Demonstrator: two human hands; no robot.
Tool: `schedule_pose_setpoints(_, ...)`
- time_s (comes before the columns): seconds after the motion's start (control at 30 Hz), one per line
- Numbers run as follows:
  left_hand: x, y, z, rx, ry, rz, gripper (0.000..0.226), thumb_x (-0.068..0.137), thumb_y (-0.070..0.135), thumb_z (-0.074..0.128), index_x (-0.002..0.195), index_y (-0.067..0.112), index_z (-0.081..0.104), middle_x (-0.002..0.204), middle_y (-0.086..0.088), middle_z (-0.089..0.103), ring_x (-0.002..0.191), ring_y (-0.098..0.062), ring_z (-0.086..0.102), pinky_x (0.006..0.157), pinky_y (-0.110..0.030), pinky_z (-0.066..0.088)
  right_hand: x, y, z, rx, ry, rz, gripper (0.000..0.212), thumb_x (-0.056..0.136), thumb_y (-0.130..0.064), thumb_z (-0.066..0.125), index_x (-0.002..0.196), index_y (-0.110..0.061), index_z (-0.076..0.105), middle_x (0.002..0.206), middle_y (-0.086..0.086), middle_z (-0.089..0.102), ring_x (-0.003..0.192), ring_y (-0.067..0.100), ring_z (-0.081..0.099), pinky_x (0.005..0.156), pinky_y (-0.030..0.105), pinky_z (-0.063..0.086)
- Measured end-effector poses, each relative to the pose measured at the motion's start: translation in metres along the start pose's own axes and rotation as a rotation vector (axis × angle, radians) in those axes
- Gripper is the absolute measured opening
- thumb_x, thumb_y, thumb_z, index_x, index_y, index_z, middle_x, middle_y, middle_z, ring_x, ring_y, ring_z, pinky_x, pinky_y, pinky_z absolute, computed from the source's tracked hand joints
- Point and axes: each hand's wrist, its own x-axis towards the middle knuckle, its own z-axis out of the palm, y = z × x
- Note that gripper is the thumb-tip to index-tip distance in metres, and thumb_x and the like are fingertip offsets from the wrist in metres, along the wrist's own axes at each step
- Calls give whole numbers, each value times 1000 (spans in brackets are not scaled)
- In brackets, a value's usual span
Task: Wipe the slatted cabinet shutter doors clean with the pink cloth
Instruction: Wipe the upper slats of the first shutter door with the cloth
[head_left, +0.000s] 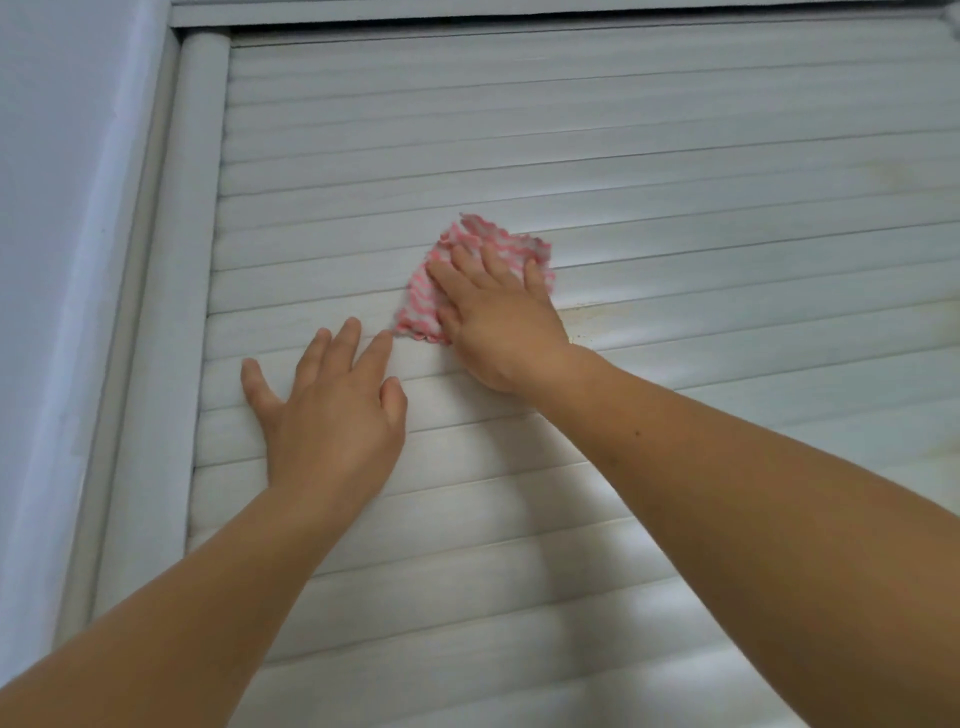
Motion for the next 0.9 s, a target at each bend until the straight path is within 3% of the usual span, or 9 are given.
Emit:
schedule_pose_setpoints(0.13,-7,5,2,14,-17,-10,51,96,34,24,146,29,17,156,6,8,143,-12,5,109,-58,-4,-20,31,-10,4,39,-89,42,99,-33,24,137,-21,37,157,0,22,143,15,19,113,45,11)
schedule_pose_setpoints(0.23,-10,7,1,20,-34,-20,51,97,35,21,147,28,14,156,5,7,143,-12,2,110,-58,-5,-34,77,-25,-88,18,-32,40,98,-27,36,136,-19,44,154,4,26,143,20,18,110,51,18)
schedule_pose_setpoints(0.37,-10,6,-1,25,-32,-15,51,96,34,21,147,28,15,156,5,10,143,-12,4,109,-59,-6,-56,141,-42,-68,34,227,49,89,-36,29,124,-9,50,135,17,41,133,34,35,102,51,34)
schedule_pose_setpoints(0.43,-10,6,-2,18,-36,-15,51,96,33,22,147,28,16,156,5,11,143,-12,5,109,-59,-6,-65,161,-47,-46,70,410,38,91,-24,44,126,-10,48,137,16,39,129,34,38,99,47,35)
schedule_pose_setpoints(0.5,-11,6,-2,12,-39,-17,51,96,33,22,147,29,15,156,7,10,143,-11,4,109,-59,-6,-67,166,-42,-129,23,463,44,91,-17,52,133,-7,44,145,15,32,133,35,33,99,46,35)
schedule_pose_setpoints(0.63,-9,5,-2,-19,-16,-16,49,96,30,25,145,29,22,155,8,16,142,-10,9,109,-58,-7,-64,134,-29,-219,62,448,41,95,-20,44,133,-3,43,145,19,35,125,39,41,88,45,40)
schedule_pose_setpoints(0.73,-9,3,-3,-51,6,-10,47,96,28,27,144,29,27,154,9,20,141,-9,14,109,-56,-8,-65,84,-21,-202,114,409,48,94,-18,47,138,1,37,149,26,28,137,40,30,99,45,36)
schedule_pose_setpoints(0.83,-9,-1,-1,-94,15,4,47,96,24,29,143,28,29,153,9,23,141,-9,16,109,-54,-9,-66,35,-3,-69,215,338,40,83,-8,57,118,11,54,128,37,49,107,49,57,82,51,48)
schedule_pose_setpoints(0.9,-9,-4,1,-142,29,12,47,94,17,31,141,24,32,151,7,28,140,-10,18,110,-53,-9,-62,10,5,-8,222,288,38,79,-12,54,112,8,59,120,33,57,96,45,62,79,49,49)
